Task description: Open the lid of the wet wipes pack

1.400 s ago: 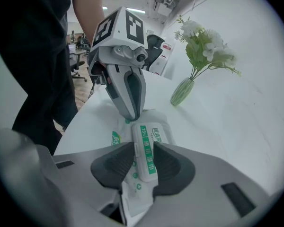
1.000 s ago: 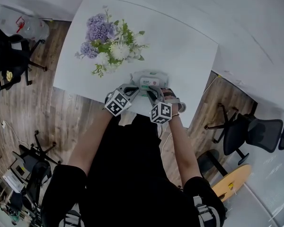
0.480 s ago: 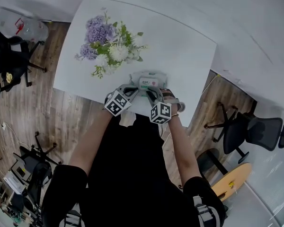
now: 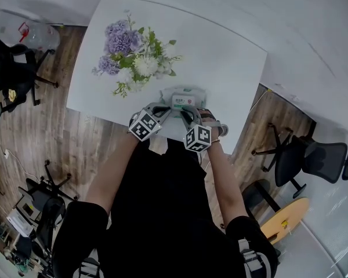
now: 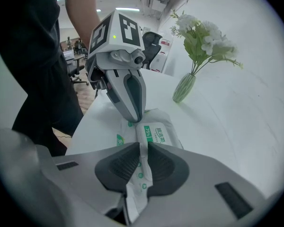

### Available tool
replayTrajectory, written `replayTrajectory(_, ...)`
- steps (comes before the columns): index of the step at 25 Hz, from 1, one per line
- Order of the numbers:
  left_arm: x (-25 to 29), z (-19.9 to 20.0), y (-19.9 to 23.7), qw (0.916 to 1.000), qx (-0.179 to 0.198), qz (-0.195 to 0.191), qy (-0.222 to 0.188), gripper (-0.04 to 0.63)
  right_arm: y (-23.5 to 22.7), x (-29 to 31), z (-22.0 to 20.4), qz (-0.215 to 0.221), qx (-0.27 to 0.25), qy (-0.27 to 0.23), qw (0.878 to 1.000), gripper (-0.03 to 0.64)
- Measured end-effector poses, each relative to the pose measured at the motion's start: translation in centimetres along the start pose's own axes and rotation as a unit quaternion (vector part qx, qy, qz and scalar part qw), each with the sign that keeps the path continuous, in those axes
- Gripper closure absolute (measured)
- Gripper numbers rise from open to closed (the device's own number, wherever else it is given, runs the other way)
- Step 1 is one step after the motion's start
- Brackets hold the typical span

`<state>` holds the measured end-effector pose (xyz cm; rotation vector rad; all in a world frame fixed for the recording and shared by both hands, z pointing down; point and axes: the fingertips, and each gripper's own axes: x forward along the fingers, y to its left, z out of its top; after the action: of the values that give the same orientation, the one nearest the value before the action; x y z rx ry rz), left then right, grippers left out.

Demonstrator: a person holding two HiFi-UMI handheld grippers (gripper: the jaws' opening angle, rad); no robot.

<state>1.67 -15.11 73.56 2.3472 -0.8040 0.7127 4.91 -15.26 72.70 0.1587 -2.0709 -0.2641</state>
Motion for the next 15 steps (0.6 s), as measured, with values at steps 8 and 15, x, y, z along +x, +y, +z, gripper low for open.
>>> replayTrajectory(8, -0.1, -0.1, -0.2, 1.0, 0.0, -0.002, 0.007, 0.572, 0.1, -0.7, 0.4, 0.003, 0.008, -0.001, 1.0, 0.562)
replayTrajectory(15, -0.2, 0.0, -0.2, 0.9999, -0.01, 0.007, 0.002, 0.572, -0.3, -1.2, 0.7, 0.009, 0.003, -0.006, 1.0, 0.565)
